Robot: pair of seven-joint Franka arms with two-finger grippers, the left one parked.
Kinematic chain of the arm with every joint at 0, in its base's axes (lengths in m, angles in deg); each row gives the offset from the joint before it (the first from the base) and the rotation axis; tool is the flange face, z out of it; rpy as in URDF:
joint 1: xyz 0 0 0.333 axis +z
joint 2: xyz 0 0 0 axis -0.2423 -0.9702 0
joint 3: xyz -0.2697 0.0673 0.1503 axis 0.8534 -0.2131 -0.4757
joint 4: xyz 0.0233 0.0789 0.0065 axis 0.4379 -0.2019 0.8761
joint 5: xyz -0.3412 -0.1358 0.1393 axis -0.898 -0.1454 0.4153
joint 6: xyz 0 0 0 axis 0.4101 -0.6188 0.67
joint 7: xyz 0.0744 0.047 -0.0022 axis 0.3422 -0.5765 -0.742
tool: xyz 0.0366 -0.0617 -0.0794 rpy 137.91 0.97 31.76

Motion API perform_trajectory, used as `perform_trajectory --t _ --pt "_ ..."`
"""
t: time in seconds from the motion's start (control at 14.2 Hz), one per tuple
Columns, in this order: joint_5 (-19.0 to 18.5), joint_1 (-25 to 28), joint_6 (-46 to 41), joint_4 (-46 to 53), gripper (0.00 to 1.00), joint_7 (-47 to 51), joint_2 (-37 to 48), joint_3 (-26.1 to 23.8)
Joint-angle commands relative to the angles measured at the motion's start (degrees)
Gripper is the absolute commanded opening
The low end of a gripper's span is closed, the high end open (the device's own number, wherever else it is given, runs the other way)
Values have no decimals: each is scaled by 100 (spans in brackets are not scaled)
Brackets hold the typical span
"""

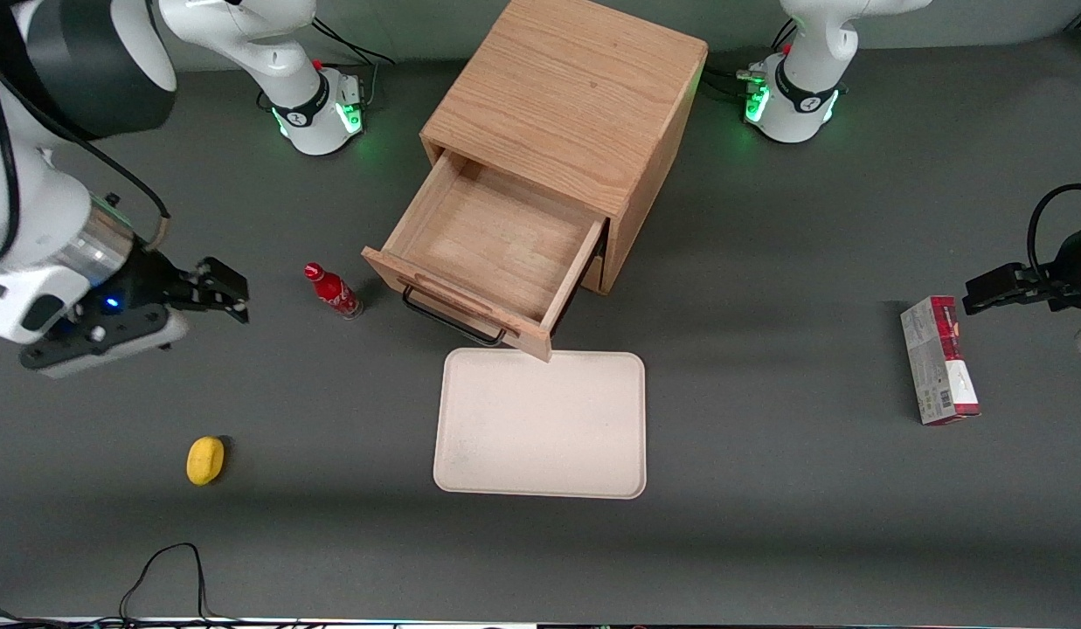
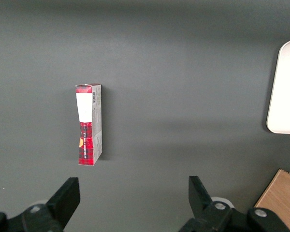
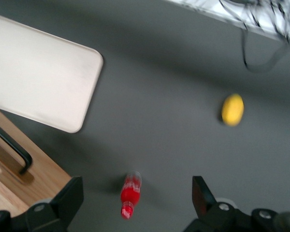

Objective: Open upper drawer

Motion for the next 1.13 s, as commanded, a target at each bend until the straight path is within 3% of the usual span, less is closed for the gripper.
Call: perform_trajectory --t 0.0,0.21,1.06 --pt "165 62 224 -1549 100 656 1165 308" --pt "191 71 514 -2509 100 921 1948 511" --pt "200 53 339 -2475 100 1255 1950 511"
